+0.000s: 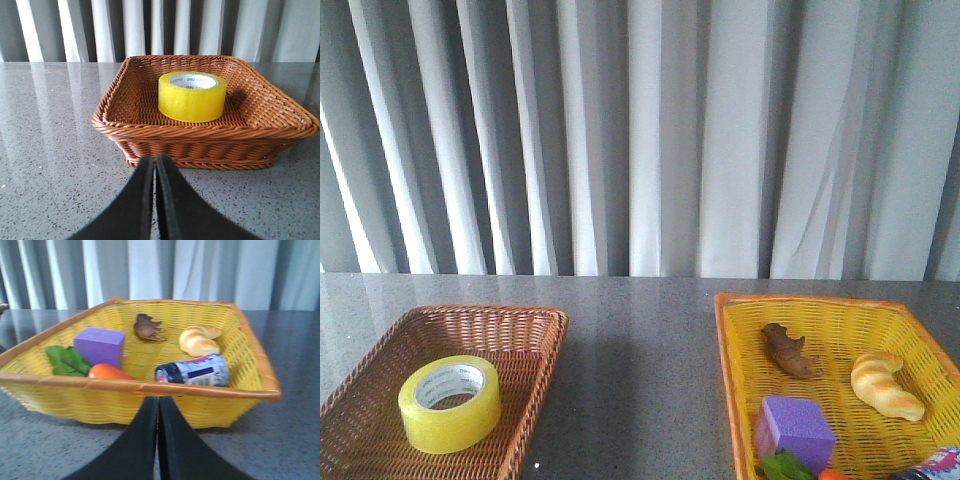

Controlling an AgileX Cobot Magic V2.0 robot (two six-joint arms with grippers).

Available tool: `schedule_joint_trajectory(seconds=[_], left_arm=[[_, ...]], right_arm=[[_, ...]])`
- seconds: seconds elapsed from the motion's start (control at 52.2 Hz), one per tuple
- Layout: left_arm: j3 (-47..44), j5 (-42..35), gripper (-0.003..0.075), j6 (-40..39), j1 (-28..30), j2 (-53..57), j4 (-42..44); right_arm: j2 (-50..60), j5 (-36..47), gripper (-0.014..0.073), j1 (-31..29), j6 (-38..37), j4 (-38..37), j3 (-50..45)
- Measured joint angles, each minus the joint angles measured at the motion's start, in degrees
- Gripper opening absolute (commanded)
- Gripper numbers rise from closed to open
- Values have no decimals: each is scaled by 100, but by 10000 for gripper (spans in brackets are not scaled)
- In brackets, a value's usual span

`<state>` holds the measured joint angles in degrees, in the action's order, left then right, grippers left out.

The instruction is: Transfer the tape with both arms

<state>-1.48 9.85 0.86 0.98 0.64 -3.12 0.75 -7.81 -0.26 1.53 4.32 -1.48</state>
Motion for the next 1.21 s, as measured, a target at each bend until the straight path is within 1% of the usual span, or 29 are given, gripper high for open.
schedule_joint_trajectory(seconds=[0.077,0.173,0.249,0.422,0.767,1.208], left_arm=[[0,5,-6,0,0,0,0],[0,5,-6,0,0,0,0],[0,5,-6,0,0,0,0],[0,5,-6,3,0,0,0],[0,5,-6,3,0,0,0],[0,5,-6,3,0,0,0]], right_arm=[[4,0,-5,-308,-33,-27,0],[4,0,-5,-417,-43,-243,0],[4,0,-5,-423,-50,-432,0],[4,0,-5,-423,-56,-610,0],[4,-1,-5,-417,-273,-771,0],[4,-1,-5,-304,-284,-783,0]])
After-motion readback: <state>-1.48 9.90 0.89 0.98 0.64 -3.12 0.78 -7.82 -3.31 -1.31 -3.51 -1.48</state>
